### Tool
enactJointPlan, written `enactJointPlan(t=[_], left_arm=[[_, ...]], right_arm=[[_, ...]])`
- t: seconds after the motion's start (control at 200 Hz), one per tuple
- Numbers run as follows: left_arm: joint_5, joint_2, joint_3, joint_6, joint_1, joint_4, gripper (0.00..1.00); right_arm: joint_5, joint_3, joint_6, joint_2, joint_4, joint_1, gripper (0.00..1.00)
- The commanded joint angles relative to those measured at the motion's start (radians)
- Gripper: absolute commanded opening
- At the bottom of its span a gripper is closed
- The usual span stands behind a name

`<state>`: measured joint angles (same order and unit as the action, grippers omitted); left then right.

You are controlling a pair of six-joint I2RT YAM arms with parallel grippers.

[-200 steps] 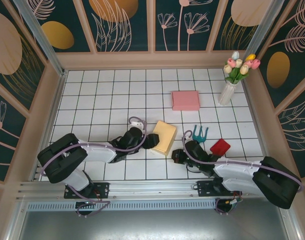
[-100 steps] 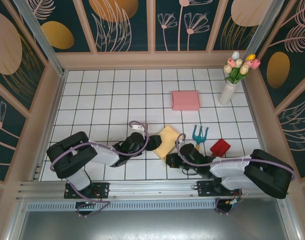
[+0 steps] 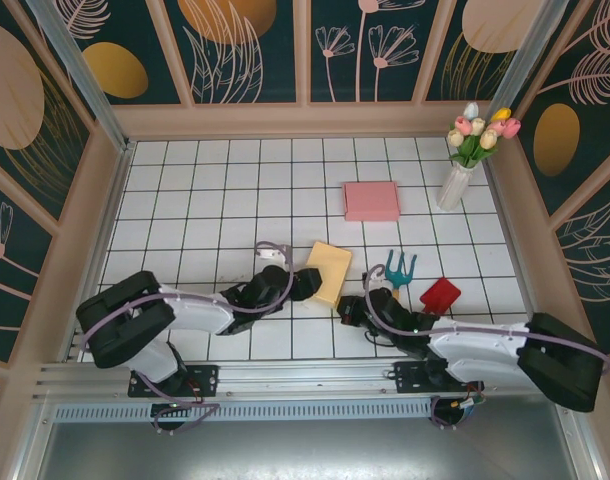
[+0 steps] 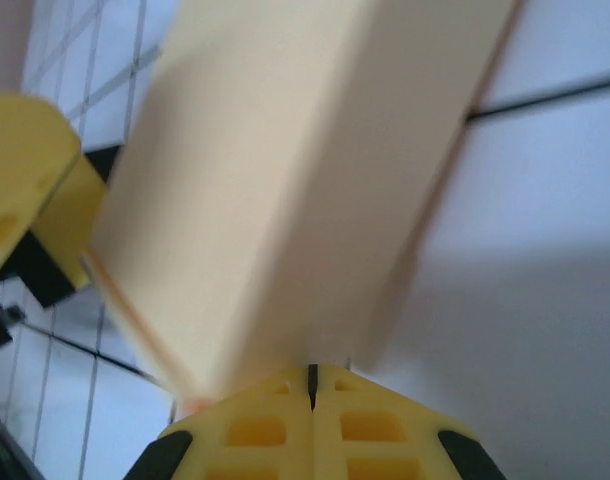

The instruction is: Fold the paper box

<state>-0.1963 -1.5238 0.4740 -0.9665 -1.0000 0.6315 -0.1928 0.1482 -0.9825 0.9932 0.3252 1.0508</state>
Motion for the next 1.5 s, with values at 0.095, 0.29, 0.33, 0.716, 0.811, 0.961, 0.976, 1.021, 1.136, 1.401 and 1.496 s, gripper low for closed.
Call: enactJointPlan(t=[0.095, 0.29, 0.33, 0.716, 0.811, 0.961, 0.976, 1.021, 1.136, 1.401, 1.496], left_arm=[[-0.129, 0.137, 0.027, 0.065, 0.028, -0.232, 0.71], [-0.131, 0.238, -0.090, 0.007, -0.006, -0.206, 0.69], [-0.140, 0.240, -0.098, -0.001, -0.026, -0.212, 0.68], [-0.074, 0.128, -0.186, -0.148, -0.162, 0.113, 0.66], [-0.052, 0.065, -0.184, -0.183, -0.172, 0.194, 0.65], [-0.079, 0.040, -0.196, -0.218, -0.175, 0.236, 0.65], [-0.082, 0.040, -0.197, -0.221, -0.175, 0.236, 0.66], [-0.085, 0.041, -0.199, -0.228, -0.176, 0.237, 0.66], [-0.085, 0.030, -0.195, -0.240, -0.181, 0.229, 0.67], [-0.048, -0.064, -0.177, -0.271, -0.186, 0.296, 0.67], [-0.049, -0.087, -0.160, -0.270, -0.187, 0.300, 0.67]], right_arm=[[-0.223, 0.100, 0.066, -0.199, -0.374, 0.002, 0.12], [-0.251, 0.266, 0.270, -0.257, -0.493, -0.045, 0.54], [-0.226, 0.296, 0.330, -0.232, -0.476, -0.074, 0.61], [0.130, 0.599, 0.654, 0.340, -0.288, -0.378, 0.71], [0.203, 0.651, 0.705, 0.450, -0.265, -0.411, 0.71], [0.302, 0.700, 0.769, 0.557, -0.274, -0.468, 0.72], [0.311, 0.700, 0.774, 0.563, -0.274, -0.475, 0.72], [0.340, 0.697, 0.788, 0.571, -0.265, -0.493, 0.72], [0.449, 0.664, 0.800, 0.572, -0.226, -0.534, 0.72], [0.571, 0.663, 0.837, 0.640, -0.225, -0.547, 0.72], [0.582, 0.673, 0.852, 0.679, -0.237, -0.548, 0.72]])
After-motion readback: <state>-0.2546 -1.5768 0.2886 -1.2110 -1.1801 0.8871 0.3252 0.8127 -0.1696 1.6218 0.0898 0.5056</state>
